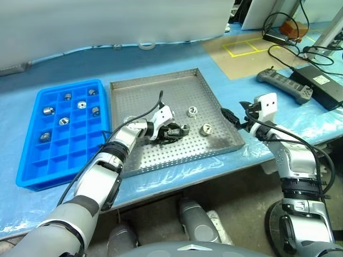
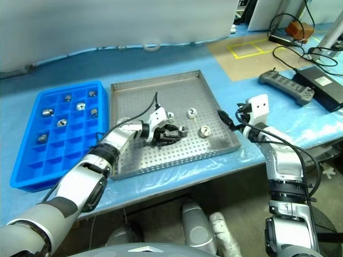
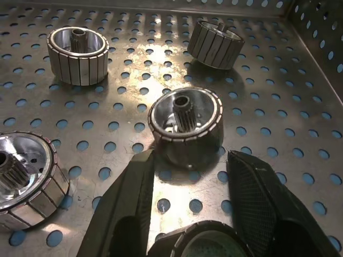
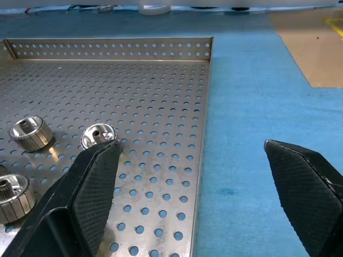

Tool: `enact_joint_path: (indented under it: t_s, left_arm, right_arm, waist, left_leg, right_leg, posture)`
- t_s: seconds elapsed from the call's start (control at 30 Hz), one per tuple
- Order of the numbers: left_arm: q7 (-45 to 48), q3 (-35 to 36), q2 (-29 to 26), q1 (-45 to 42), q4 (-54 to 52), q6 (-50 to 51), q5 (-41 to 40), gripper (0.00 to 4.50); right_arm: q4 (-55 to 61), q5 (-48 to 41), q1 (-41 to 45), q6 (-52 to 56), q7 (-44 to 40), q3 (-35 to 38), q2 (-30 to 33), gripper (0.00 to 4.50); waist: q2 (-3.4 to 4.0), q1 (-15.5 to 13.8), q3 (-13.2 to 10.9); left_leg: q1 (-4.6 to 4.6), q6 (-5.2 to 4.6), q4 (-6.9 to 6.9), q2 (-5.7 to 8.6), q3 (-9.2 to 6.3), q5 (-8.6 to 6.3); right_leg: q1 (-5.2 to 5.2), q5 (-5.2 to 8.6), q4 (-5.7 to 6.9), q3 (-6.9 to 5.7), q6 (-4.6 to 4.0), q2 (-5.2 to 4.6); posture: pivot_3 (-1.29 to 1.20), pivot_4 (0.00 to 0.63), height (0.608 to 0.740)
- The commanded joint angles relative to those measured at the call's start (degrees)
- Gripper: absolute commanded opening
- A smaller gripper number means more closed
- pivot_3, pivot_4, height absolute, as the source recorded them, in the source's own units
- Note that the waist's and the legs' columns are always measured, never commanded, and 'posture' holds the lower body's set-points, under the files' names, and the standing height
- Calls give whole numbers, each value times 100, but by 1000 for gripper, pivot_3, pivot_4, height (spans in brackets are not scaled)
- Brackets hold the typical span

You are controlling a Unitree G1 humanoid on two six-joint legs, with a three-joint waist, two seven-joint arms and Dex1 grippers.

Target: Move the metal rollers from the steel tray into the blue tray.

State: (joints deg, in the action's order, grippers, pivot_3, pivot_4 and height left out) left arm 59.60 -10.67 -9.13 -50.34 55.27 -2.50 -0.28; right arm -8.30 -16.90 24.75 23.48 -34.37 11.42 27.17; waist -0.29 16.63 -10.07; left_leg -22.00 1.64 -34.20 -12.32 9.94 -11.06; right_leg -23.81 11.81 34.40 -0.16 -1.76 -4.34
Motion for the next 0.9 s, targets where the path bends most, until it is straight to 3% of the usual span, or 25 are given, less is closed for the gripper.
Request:
enact_joint_path:
  t_s: [0.03, 0.3, 0.43, 0.7, 0.9]
  left_arm:
    - [77, 876, 144, 138, -733, 828, -1096, 1917]
    - [-1014, 1910, 95, 1153, -3850, 2601, -2507, 1917]
    - [-2053, 2250, -18, 1832, -4924, 2595, -2411, 1917]
    - [-4740, 3238, 185, 3016, -6149, 1621, -1691, 1917]
    - [-5618, 3116, 273, 3718, -6954, 1628, -1202, 1917]
  right_arm:
    - [-317, 1, 422, -243, -203, -136, 6, 4500]
    - [-2655, 331, 2135, -1144, -862, -739, -548, 4500]
    - [-3951, 599, 2993, -1731, -1199, -1005, -1046, 4500]
    - [-5585, 956, 4009, -2480, -1645, -1157, -1766, 4500]
    - [-5971, 1067, 4202, -2683, -1763, -1129, -1975, 4500]
  waist:
    - [-2, 5, -2]
    - [-11, -130, -11]
    - [-5, -415, -13]
    - [4, -1581, -17]
    - [4, -2219, -18]
  left_leg:
    - [-4, -4, 0, 10, 0, -2]
    - [-45, -40, 1, 17, -11, 4]
    - [-78, -55, 1, -12, -15, 15]
    - [-136, -41, 2, -59, -27, 38]
    - [-141, -39, 4, -49, -25, 37]
  right_leg:
    - [-4, 0, 0, -1, 0, -7]
    - [-46, 2, 18, -28, 0, -52]
    - [-81, 4, 38, -52, -5, -47]
    - [-151, 37, 106, -100, -60, -30]
    - [-147, 55, 119, -115, -90, -72]
  posture:
    - [-567, 150, 740]
    - [-246, 150, 740]
    - [-96, 150, 740]
    - [123, 150, 740]
    - [152, 150, 740]
